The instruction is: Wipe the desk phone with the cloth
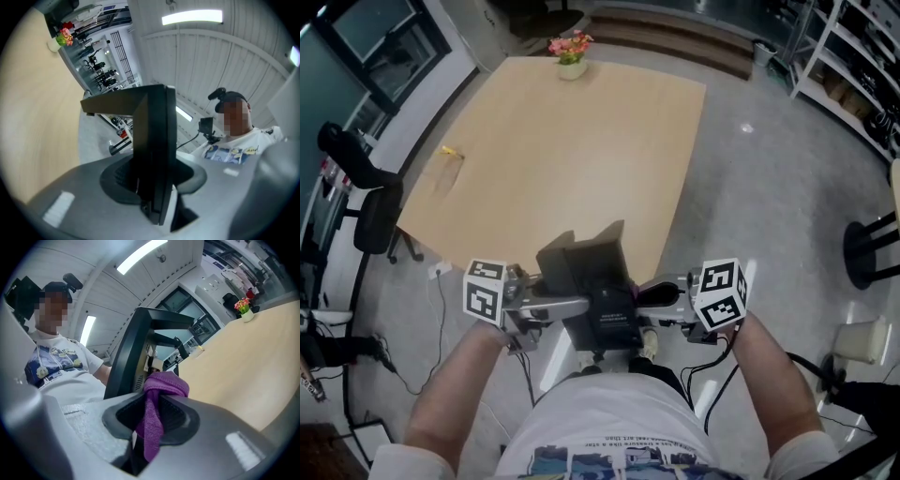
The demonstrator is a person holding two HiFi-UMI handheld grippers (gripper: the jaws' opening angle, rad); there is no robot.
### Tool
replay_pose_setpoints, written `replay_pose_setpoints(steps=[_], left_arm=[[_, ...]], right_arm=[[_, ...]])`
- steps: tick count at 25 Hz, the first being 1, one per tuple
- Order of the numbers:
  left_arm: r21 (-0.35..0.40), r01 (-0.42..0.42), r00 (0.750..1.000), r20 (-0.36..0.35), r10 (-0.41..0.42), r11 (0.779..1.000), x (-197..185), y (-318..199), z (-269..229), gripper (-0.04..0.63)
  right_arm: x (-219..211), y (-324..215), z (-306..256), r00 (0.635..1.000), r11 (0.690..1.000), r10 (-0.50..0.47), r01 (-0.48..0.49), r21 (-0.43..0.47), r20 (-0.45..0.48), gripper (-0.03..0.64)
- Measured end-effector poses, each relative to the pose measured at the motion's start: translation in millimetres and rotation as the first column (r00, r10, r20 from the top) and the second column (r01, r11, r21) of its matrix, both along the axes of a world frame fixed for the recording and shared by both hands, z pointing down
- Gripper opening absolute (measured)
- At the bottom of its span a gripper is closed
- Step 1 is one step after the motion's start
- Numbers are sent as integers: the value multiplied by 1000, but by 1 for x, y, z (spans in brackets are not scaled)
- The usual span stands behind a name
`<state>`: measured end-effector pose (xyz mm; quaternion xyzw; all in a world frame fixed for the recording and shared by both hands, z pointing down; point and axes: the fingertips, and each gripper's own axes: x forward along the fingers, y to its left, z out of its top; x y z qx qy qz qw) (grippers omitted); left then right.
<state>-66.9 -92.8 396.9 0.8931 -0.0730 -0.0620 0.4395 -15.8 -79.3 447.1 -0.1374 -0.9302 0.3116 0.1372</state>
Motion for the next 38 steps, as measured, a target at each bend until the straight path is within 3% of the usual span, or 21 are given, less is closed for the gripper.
replay_pose_setpoints(steps=[8, 16, 26, 34, 38], left_arm=[[-7, 37, 999, -6, -37, 999, -7, -11, 4, 179], [-26, 48, 999, 7, -48, 999, -6, -14, 11, 179], [-52, 155, 988, -2, -155, 987, -17, -36, 8, 179], [-63, 207, 978, 22, -206, 976, -21, -44, 12, 179], [-72, 199, 980, 24, -198, 977, -20, -40, 16, 179]], right_arm=[[35, 28, 21, 995, 999, 38, -35, 32, -96, 89], [61, 8, -13, 976, 974, 202, -192, 116, -79, 89], [52, 42, 7, 977, 983, 168, -155, 103, -133, 89], [-6, 73, 2, 993, 992, 54, -41, 122, -101, 89], [-15, 77, 3, 994, 991, 38, -23, 132, -106, 89]])
